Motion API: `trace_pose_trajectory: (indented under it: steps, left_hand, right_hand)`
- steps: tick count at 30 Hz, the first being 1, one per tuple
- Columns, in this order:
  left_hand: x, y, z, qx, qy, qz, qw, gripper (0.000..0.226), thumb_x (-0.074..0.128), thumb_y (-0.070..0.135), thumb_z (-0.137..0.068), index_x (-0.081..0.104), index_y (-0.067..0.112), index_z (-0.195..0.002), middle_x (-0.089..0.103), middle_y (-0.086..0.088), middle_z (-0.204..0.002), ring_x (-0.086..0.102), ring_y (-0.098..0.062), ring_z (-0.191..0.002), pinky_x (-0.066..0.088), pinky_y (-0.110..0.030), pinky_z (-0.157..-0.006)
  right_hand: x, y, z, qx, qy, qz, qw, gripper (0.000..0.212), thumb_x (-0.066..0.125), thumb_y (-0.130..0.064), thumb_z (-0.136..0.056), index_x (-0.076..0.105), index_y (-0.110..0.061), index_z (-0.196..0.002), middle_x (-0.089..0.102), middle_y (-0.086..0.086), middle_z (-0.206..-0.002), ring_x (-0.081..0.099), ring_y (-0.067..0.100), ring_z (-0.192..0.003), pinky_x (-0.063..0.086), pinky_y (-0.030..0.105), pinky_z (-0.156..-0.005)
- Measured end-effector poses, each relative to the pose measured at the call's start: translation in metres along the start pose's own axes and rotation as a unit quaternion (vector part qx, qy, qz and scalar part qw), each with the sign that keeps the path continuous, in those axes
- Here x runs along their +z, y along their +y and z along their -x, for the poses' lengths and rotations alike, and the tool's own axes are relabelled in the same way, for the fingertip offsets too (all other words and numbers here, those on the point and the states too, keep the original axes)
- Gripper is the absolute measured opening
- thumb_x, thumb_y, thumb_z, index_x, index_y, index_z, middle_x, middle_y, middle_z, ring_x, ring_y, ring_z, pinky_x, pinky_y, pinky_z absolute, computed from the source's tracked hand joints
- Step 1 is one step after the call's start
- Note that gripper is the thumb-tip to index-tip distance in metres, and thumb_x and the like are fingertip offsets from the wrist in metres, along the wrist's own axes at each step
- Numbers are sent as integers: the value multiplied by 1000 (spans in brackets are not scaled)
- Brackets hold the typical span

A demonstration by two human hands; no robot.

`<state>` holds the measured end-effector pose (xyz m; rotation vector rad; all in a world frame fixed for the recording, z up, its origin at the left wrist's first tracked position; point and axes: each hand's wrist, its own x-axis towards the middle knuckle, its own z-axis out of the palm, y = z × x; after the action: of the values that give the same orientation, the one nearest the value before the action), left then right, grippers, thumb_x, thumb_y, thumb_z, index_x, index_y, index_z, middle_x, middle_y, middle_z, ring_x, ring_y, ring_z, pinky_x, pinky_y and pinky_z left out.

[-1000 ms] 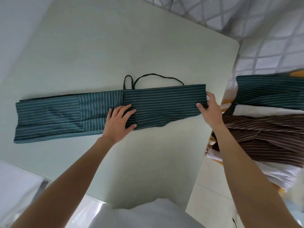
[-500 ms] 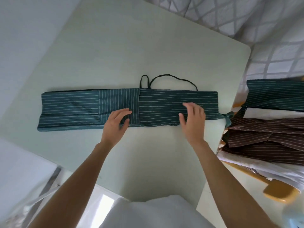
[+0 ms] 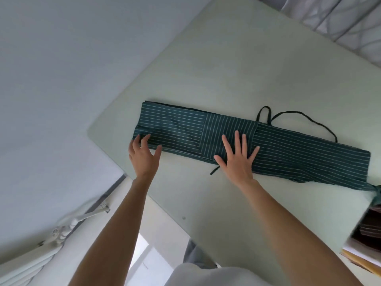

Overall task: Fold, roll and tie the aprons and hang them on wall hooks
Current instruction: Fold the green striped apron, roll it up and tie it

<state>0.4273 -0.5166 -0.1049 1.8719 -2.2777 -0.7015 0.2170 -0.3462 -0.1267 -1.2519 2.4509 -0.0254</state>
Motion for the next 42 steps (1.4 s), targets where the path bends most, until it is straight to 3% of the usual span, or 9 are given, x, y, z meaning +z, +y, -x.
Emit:
trace_pose_trajectory:
  steps: [7,12,15,21,27,31,35,39,42]
  left_hand:
    - [-22,-18,-32,-78,-29,43,996,75,71,36,-81,32,15,-141,41,-14,-137,40,-31,-124,38,-40,-101]
    - [-42,-6,-26,-105,-31,91,990,35,65,29,-85,59,9,-112,68,-8,-105,60,-20,-86,48,-30,-74]
    - [-63,36,-5,-42,47,227,972,20,64,29,-85,64,13,-97,66,6,-85,59,-10,-74,46,-24,-67]
    - [-51,156,59,84,-42,382,919,13,65,22,-86,63,14,-96,68,7,-81,66,-5,-72,54,-19,-66]
    - [18,254,132,302,-132,277,903,16,59,17,-89,61,11,-104,68,0,-97,67,-10,-79,57,-28,-71]
    - [89,288,177,324,-237,185,897,23,55,15,-91,57,11,-113,64,-6,-108,64,-23,-90,52,-39,-77]
    - [135,283,206,348,-372,27,860,35,50,21,-93,51,18,-128,52,-2,-129,54,-22,-113,44,-34,-94]
    - [117,245,193,415,-198,78,884,44,64,16,-82,55,21,-124,51,-1,-131,44,-19,-124,37,-41,-105]
    - [95,204,168,332,-51,59,940,57,71,19,-73,50,22,-126,39,-6,-141,32,-26,-132,24,-43,-109]
  right_hand:
    - [8,1,6,10,-22,45,999,78,-2,-75,-80,-13,-35,-147,-24,5,-153,-25,27,-140,-10,66,-105]
    - [7,0,9,0,-37,17,999,78,-3,-76,-77,-16,-38,-145,-30,1,-151,-31,24,-138,-16,63,-102]
    - [1,-1,17,-10,15,-118,993,71,26,-65,-89,9,-32,-149,-10,-1,-157,-16,21,-144,-13,58,-107]
    - [-51,18,45,145,157,-546,810,32,49,-29,-97,50,-27,-129,39,-6,-145,35,7,-134,30,39,-113]
    - [-113,92,90,217,220,-615,726,39,30,-42,-100,58,-23,-118,63,-3,-118,58,10,-110,41,29,-97]
    - [-119,154,106,270,196,-573,749,45,27,-42,-101,60,-16,-118,67,6,-110,63,15,-100,44,21,-82]
    - [-91,203,110,302,120,-479,816,27,39,-39,-98,57,-23,-112,62,0,-110,59,21,-107,43,36,-97]
    - [-76,217,99,275,75,-374,882,42,51,-33,-94,48,-10,-129,58,6,-123,52,23,-115,38,31,-93]
    - [-71,219,90,275,71,-352,892,46,55,-34,-92,45,-10,-131,58,10,-122,53,27,-113,41,35,-93]
